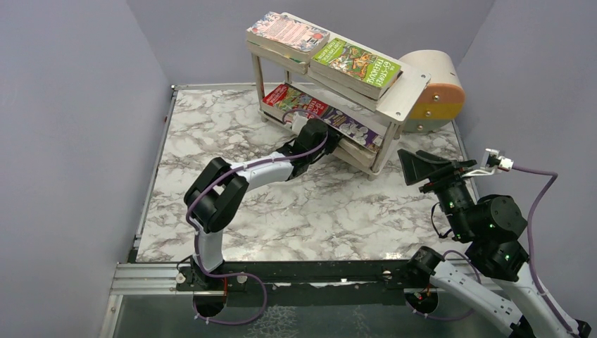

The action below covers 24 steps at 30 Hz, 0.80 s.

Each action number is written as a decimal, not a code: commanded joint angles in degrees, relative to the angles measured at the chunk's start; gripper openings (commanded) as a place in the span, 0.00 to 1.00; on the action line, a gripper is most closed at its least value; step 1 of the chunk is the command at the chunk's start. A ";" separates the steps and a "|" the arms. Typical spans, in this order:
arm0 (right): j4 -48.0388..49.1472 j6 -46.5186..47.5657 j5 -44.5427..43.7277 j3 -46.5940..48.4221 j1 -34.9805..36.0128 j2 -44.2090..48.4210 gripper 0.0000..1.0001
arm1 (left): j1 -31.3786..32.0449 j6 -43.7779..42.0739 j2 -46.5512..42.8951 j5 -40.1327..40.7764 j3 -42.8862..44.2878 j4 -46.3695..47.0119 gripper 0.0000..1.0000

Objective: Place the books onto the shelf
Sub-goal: Place the book on the shelf.

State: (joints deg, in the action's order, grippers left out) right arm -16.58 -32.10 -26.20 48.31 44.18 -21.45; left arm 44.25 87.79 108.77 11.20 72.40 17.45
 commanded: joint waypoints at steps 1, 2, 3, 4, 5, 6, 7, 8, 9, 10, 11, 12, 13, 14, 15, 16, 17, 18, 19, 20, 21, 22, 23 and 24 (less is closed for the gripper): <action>0.18 -0.35 0.27 -0.89 0.06 0.36 0.79 | 1.38 2.28 -3.57 0.78 -0.70 -0.79 0.00; 0.22 -0.34 0.22 -0.98 0.05 0.39 0.79 | 1.61 2.96 -3.72 1.29 -1.09 -0.76 0.00; 0.23 -0.33 0.26 -1.00 0.11 0.46 0.79 | 1.89 3.44 -3.82 1.95 -1.39 -0.57 0.00; 0.15 -0.41 0.27 -1.05 0.04 0.58 0.79 | 2.20 3.52 -3.85 2.54 -1.49 -0.57 0.00; 0.14 -0.42 0.25 -1.16 0.09 0.67 0.79 | 2.43 3.76 -3.76 2.85 -1.51 -0.65 0.00; 0.15 -0.42 0.27 -1.20 0.06 0.71 0.79 | 2.58 3.93 -3.67 3.06 -1.51 -0.59 0.00; 0.14 -0.36 0.27 -1.18 0.08 0.83 0.79 | 2.77 3.96 -3.59 3.27 -1.46 -0.69 0.00; 0.07 -0.34 0.22 -1.24 0.04 0.97 0.79 | 2.98 4.22 -3.63 3.67 -1.45 -0.97 0.00; 0.01 -0.34 0.19 -1.30 0.09 1.02 0.79 | 3.16 4.45 -3.73 4.16 -1.58 -1.05 0.00; 0.05 -0.33 0.18 -1.30 0.11 1.10 0.79 | 3.39 4.97 -3.93 5.06 -1.79 -1.40 0.00; -0.01 -0.33 0.17 -1.37 0.10 1.14 0.79 | 3.67 5.24 -4.18 5.89 -1.94 -1.81 0.00; 0.02 -0.38 0.18 -1.49 0.09 1.26 0.79 | 3.85 5.55 -4.45 6.68 -2.14 -2.26 0.00; -0.01 -0.42 0.18 -1.55 0.01 1.36 0.79 | 3.97 5.77 -4.66 7.16 -2.45 -2.56 0.00; 0.01 -0.47 0.18 -1.58 0.02 1.41 0.79 | 4.13 5.81 -4.85 7.43 -2.58 -2.64 0.00; -0.10 -0.50 0.12 -1.57 0.07 1.48 0.79 | 4.18 6.00 -5.04 7.65 -2.66 -3.19 0.00; -0.12 -0.51 0.10 -1.68 0.10 1.55 0.79 | 4.31 6.21 -5.29 7.96 -2.74 -3.77 0.01; -0.04 -0.51 0.09 -1.72 0.08 1.58 0.79 | 4.27 6.21 -5.52 8.24 -2.90 -3.92 0.05; -0.03 -0.59 0.13 -1.74 0.06 1.67 0.79 | 4.37 6.17 -5.81 8.37 -2.96 -4.17 0.10; -0.03 -0.60 0.21 -1.73 0.03 1.68 0.79 | 4.36 6.17 -6.09 8.49 -3.00 -4.56 0.16; 0.04 -0.68 0.30 -1.81 0.04 1.70 0.79 | 4.35 5.94 -6.29 8.71 -3.00 -4.77 0.23; 0.05 -0.81 0.37 -1.90 0.08 1.69 0.79 | 4.35 5.75 -6.41 8.85 -2.96 -5.07 0.27; 0.10 -0.90 0.51 -1.95 0.07 1.68 0.79 | 4.35 5.69 -6.65 9.06 -2.90 -5.43 0.30; 0.20 -1.01 0.61 -2.09 0.11 1.75 0.79 | 4.35 5.34 -6.76 9.10 -2.97 -5.41 0.33; 0.34 -1.16 0.68 -2.21 0.07 1.68 0.79 | 4.35 5.22 -6.93 9.18 -2.99 -5.68 0.35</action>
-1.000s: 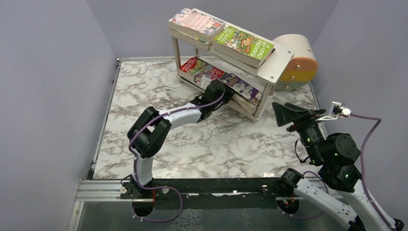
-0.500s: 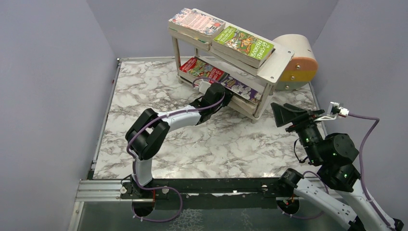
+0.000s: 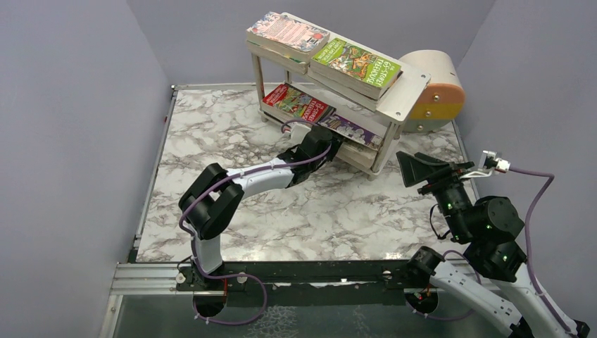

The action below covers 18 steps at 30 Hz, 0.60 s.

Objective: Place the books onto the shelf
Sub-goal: Place the book on the shelf.

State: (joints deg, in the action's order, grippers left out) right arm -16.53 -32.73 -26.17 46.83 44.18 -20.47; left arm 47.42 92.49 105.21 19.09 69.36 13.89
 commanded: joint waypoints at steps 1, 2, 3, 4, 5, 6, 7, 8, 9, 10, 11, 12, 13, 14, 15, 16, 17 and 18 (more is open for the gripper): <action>0.28 -0.56 0.83 -0.74 0.11 0.77 0.79 | 1.18 0.51 -3.51 1.33 -0.01 -2.26 0.39; 0.20 -0.64 0.90 -0.77 0.10 0.82 0.79 | 1.20 0.32 -3.52 1.23 -0.06 -2.21 0.40; 0.18 -0.71 0.94 -0.77 0.08 0.91 0.79 | 1.19 0.25 -3.60 1.17 -0.02 -2.34 0.42; 0.19 -0.75 0.95 -0.81 0.11 0.87 0.79 | 1.14 0.24 -3.67 1.21 -0.03 -2.49 0.45; 0.11 -0.80 0.94 -0.79 0.09 0.98 0.79 | 1.10 0.05 -3.65 1.02 -0.02 -2.46 0.47; 0.03 -0.79 1.01 -0.78 0.11 1.07 0.79 | 1.13 -0.09 -3.61 0.65 0.17 -2.63 0.49; 0.01 -0.87 1.00 -0.80 0.02 1.09 0.79 | 1.08 -0.19 -3.60 0.29 0.31 -3.00 0.51; 0.01 -0.92 1.01 -0.78 0.07 1.13 0.79 | 0.95 -0.39 -3.62 -0.06 0.36 -3.48 0.53; 0.01 -0.97 1.08 -0.79 0.04 1.18 0.79 | 0.77 -0.57 -3.70 -0.58 0.47 -4.07 0.54; -0.11 -1.01 1.12 -0.90 0.06 1.22 0.79 | 0.57 -0.75 -3.76 -0.94 0.69 -4.85 0.54; -0.04 -1.10 1.12 -0.92 0.11 1.29 0.79 | 0.22 -1.15 -3.86 -1.60 0.87 -5.58 0.55; 0.01 -1.17 1.19 -1.01 0.08 1.31 0.79 | -0.12 -1.61 -3.95 -2.13 1.16 -6.25 0.55; 0.01 -1.25 1.18 -0.99 0.10 1.32 0.79 | -0.44 -1.75 -4.11 -2.66 1.24 -7.04 0.55; 0.01 -1.34 1.19 -1.08 0.10 1.31 0.79 | -0.80 -2.13 -4.20 -3.26 1.28 -7.32 0.55; 0.08 -1.37 1.21 -1.14 0.07 1.33 0.79 | -1.06 -2.48 -4.35 -3.84 1.42 -7.75 0.55; 0.10 -1.41 1.32 -1.16 0.03 1.27 0.79 | -1.40 -2.77 -4.33 -4.41 1.66 -8.31 0.55; 0.18 -1.49 1.36 -1.13 0.10 1.25 0.79 | -1.72 -2.95 -4.38 -4.94 1.77 -8.79 0.55; 0.26 -1.54 1.37 -1.18 0.11 1.27 0.79 | -1.91 -3.36 -4.52 -5.32 1.80 -9.07 0.55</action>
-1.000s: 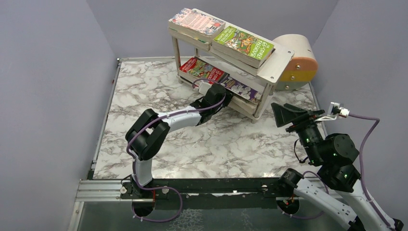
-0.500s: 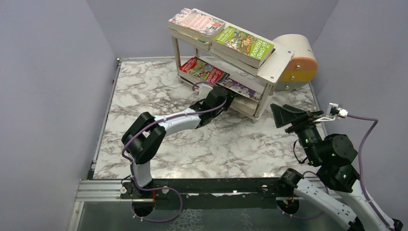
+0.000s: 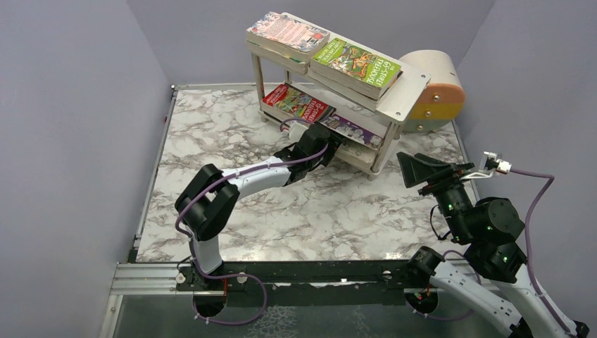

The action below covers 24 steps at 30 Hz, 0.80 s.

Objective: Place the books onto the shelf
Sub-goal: Place the book on the shelf.

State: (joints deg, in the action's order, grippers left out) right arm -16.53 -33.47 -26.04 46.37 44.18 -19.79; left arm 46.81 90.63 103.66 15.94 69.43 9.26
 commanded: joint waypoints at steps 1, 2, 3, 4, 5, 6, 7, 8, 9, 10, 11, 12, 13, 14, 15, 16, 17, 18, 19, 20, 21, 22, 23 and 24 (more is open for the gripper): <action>0.35 -0.80 1.33 -0.83 0.07 0.47 0.79 | -1.55 -1.72 -3.15 -2.42 1.69 -4.68 0.55; 0.44 -0.85 1.34 -0.82 0.09 0.40 0.79 | -1.73 -1.91 -3.45 -2.61 1.67 -5.01 0.55; 0.49 -0.93 1.41 -0.88 0.07 0.32 0.79 | -1.86 -2.13 -3.71 -2.73 1.52 -5.31 0.55; 0.53 -0.97 1.41 -0.92 0.10 0.27 0.79 | -2.00 -2.27 -4.03 -2.82 1.36 -5.38 0.55; 0.61 -0.98 1.47 -0.97 0.10 0.16 0.79 | -2.13 -2.44 -4.33 -2.91 1.10 -5.46 0.55; 0.81 -0.98 1.59 -1.08 0.08 0.17 0.79 | -2.28 -2.53 -4.60 -3.01 0.86 -5.63 0.55; 0.95 -1.05 1.67 -1.11 0.09 -0.01 0.79 | -2.39 -2.75 -4.87 -3.12 0.56 -5.67 0.55; 1.06 -1.06 1.76 -1.11 0.11 -0.09 0.79 | -2.48 -2.94 -5.08 -3.44 0.29 -5.78 0.55; 1.07 -1.07 1.85 -1.22 0.07 -0.22 0.79 | -2.58 -3.04 -5.31 -3.87 -0.12 -5.90 0.55; 1.14 -1.07 1.83 -1.31 0.10 -0.40 0.79 | -2.72 -3.15 -5.49 -4.28 -0.66 -5.72 0.55; 1.20 -1.14 1.92 -1.36 0.06 -0.53 0.79 | -2.83 -3.24 -5.81 -4.73 -1.29 -5.42 0.55; 1.24 -1.15 1.96 -1.39 0.05 -0.71 0.79 | -2.95 -3.25 -5.91 -5.22 -2.12 -5.25 0.55; 1.31 -1.15 1.99 -1.50 0.03 -0.88 0.79 | -2.95 -3.32 -5.89 -5.76 -2.80 -4.98 0.55; 1.39 -1.15 2.11 -1.52 0.08 -1.01 0.79 | -3.03 -3.54 -7.23 -6.28 -3.51 -4.81 0.55; 1.41 -1.16 2.14 -1.55 0.04 -1.10 0.79 | -3.05 -3.79 -7.93 -6.74 -3.96 -4.91 0.55; 1.48 -1.23 2.16 -1.58 0.09 -1.27 0.79 | -3.04 -4.27 -8.49 -7.16 -4.36 -5.14 0.55; 1.62 -1.20 2.26 -1.68 0.11 -1.36 0.79 | -3.04 -4.53 -8.93 -7.79 -4.65 -5.59 0.55; 1.71 -1.16 2.24 -1.69 0.07 -1.51 0.79 | -3.04 -4.63 -9.52 -8.25 -5.25 -5.86 0.55; 1.84 -1.16 2.32 -1.72 0.07 -1.61 0.79 | -3.07 -4.72 -10.14 -8.56 -5.90 -5.87 0.55; 1.98 -1.16 2.43 -1.72 0.09 -1.73 0.79 | -2.99 -4.65 -10.75 -8.99 -6.62 -5.91 0.55; 2.17 -1.09 2.53 -1.70 0.07 -1.95 0.79 | -2.96 -4.56 -11.41 -9.41 -7.32 -5.88 0.55; 2.35 -1.07 2.58 -1.64 0.04 -2.19 0.79 | -3.00 -4.47 -11.97 -9.74 -8.04 -5.92 0.54; 2.47 -1.06 2.68 -1.67 0.08 -2.32 0.79 | -2.95 -4.10 -12.62 -10.24 -8.68 -5.92 0.51; 2.58 -0.99 2.79 -1.67 0.07 -2.52 0.79 | -2.91 -3.84 -13.27 -10.79 -9.39 -5.88 0.49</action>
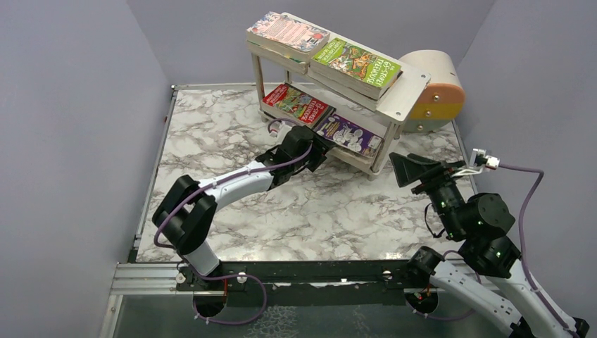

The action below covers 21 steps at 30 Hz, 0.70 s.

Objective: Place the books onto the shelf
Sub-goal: Place the book on the shelf, then adjust the book on the shelf.

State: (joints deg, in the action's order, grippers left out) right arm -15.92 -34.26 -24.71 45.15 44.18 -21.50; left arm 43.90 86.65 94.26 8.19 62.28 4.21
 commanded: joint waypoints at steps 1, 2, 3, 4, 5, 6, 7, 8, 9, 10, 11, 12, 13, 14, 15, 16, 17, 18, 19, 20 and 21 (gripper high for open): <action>2.03 -0.23 1.51 -0.40 0.03 -0.99 0.79 | 0.08 0.01 -4.69 -3.30 -2.65 -0.83 0.48; 2.16 -0.26 1.63 -0.39 0.04 -1.21 0.79 | 0.19 -0.21 -5.58 -3.35 -3.09 -1.31 0.47; 2.39 -0.27 1.72 -0.45 0.08 -1.35 0.79 | 0.34 -0.29 -6.51 -3.10 -3.52 -1.65 0.47; 2.49 -0.21 1.83 -0.49 0.09 -1.59 0.79 | 0.47 -0.51 -7.66 -2.83 -3.89 -2.06 0.47; 2.65 -0.27 1.95 -0.50 0.09 -1.80 0.79 | 0.60 -0.60 -8.76 -2.40 -4.24 -2.59 0.47; 2.87 -0.28 2.12 -0.50 0.09 -1.98 0.79 | 0.77 -0.86 -9.69 -1.72 -4.52 -2.96 0.47; 3.18 -0.30 2.21 -0.60 0.10 -2.16 0.79 | 0.85 -1.19 -10.43 -1.04 -4.45 -3.44 0.47; 3.33 -0.43 2.41 -0.77 0.05 -2.27 0.79 | 0.92 -1.43 -10.81 -0.60 -4.31 -3.78 0.47; 3.65 -0.45 2.56 -0.84 0.06 -2.38 0.79 | 0.90 -1.81 -10.80 -0.35 -3.94 -3.96 0.48; 3.84 -0.38 2.73 -0.95 0.04 -2.56 0.79 | 0.92 -2.10 -10.40 -0.59 -3.33 -4.15 0.49; 3.93 -0.37 2.83 -0.95 0.06 -2.85 0.79 | 0.90 -2.46 -9.68 -1.01 -2.56 -4.33 0.50; 4.03 -0.37 2.86 -0.94 0.04 -2.98 0.79 | 0.92 -2.75 -8.76 -1.70 -1.85 -4.25 0.51; 4.12 -0.29 2.83 -0.83 0.07 -3.13 0.79 | 0.92 -2.64 -7.79 -2.45 -1.25 -4.18 0.52; 4.16 -0.22 2.80 -0.78 0.06 -3.31 0.79 | 0.92 -2.51 -6.79 -3.20 -0.80 -3.75 0.54; 4.15 -0.13 2.84 -0.63 -0.01 -3.53 0.79 | 0.88 -2.25 -5.80 -4.07 -0.52 -3.43 0.59; 4.15 -0.03 2.80 -0.41 0.07 -3.67 0.79 | 0.92 -2.20 -4.97 -4.96 -0.19 -3.02 0.71; 4.07 0.05 2.75 -0.32 0.06 -3.83 0.79 | 0.91 -2.15 -4.06 -5.62 0.24 -3.16 0.89; 3.94 0.07 2.55 -0.24 0.11 -3.86 0.79 | 0.92 -2.13 -3.35 -6.06 0.75 -3.30 0.98; 3.89 0.07 2.42 -0.16 0.07 -3.88 0.79 | 0.92 -2.26 -2.82 -6.47 1.12 -3.37 0.99; 3.88 0.07 2.31 -0.14 0.05 -3.82 0.79 | 0.92 -2.22 -2.36 -6.44 1.38 -3.54 0.99; 3.82 0.01 2.06 -0.17 0.03 -3.85 0.79 | 0.92 -2.24 -2.07 -6.23 1.71 -3.86 0.99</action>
State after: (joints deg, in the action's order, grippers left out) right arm -13.26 -34.24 -23.05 44.80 44.18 -25.15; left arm 44.64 84.66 90.35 4.05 61.60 1.58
